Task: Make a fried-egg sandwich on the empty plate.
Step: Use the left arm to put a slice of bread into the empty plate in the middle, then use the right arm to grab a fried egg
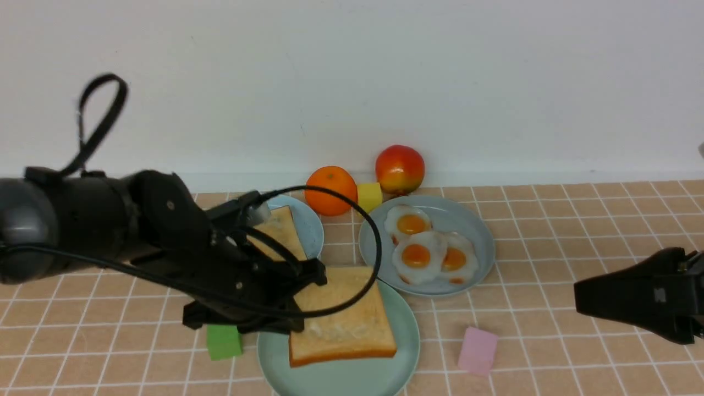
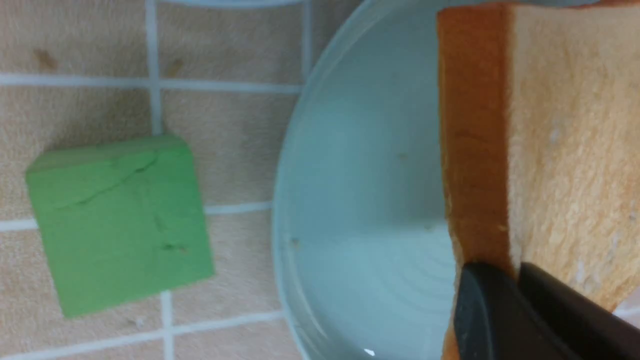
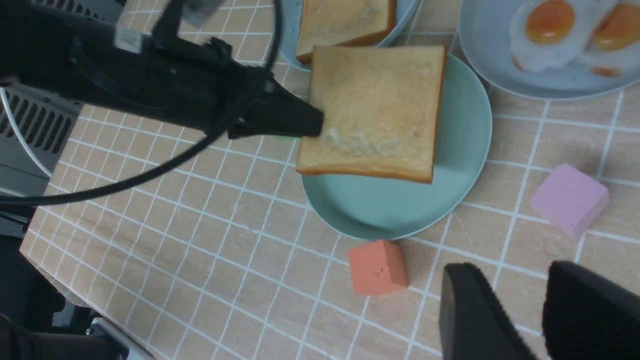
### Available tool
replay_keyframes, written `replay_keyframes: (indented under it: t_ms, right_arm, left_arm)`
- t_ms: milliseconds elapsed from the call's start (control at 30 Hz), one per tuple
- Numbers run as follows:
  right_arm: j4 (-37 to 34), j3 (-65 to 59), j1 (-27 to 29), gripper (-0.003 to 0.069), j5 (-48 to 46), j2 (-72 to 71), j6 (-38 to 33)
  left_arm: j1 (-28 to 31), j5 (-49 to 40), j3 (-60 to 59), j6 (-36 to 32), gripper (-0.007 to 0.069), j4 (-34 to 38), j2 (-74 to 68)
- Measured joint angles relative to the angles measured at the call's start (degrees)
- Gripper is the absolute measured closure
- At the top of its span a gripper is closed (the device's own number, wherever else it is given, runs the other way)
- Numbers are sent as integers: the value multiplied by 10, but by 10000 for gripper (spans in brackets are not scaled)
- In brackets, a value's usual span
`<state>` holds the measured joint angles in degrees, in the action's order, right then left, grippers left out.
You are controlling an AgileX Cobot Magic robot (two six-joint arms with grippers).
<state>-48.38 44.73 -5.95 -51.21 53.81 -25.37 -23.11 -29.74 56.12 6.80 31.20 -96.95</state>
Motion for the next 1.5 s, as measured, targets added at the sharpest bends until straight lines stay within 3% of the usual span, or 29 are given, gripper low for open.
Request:
replay_keyframes:
  t_ms: [133, 300, 400, 600, 767, 833, 967, 1067, 1200, 1233, 1267, 1500]
  right_arm:
    - [2, 0, 0, 419, 0, 0, 0]
    - [17, 0, 0, 419, 2, 0, 2]
    - [32, 1, 0, 409, 9, 3, 16]
    - [91, 53, 0, 358, -11, 55, 59]
    - [129, 92, 0, 323, -12, 115, 108]
    - [132, 103, 0, 316, -12, 152, 115]
    - [127, 121, 0, 312, -10, 206, 120]
    - [126, 144, 0, 312, -6, 238, 120]
    - [125, 192, 0, 312, -2, 285, 120]
    - [125, 194, 0, 312, -1, 288, 120]
    - [124, 212, -4, 312, 6, 309, 120]
    - [142, 313, -57, 312, 27, 421, 124]
  left_arm:
    - [0, 0, 0, 5, 590, -1, -13]
    - [0, -1, 0, 7, 499, -2, -13]
    - [0, -32, 9, 8, 385, -22, -13]
    - [0, -130, 77, 26, 211, -131, 1]
    - [0, -197, 138, 83, 183, -223, 35]
    - [0, -220, 163, 102, 195, -245, 80]
    - [0, -228, 157, 79, 269, -214, 151]
    - [0, -220, 124, 11, 379, -164, 209]
    - [0, -207, 33, -146, 568, -72, 291]
    - [0, -207, 33, -146, 568, -72, 291]
    - [0, -204, -5, -193, 634, -39, 314]
    - [0, -189, -75, -247, 638, 12, 341]
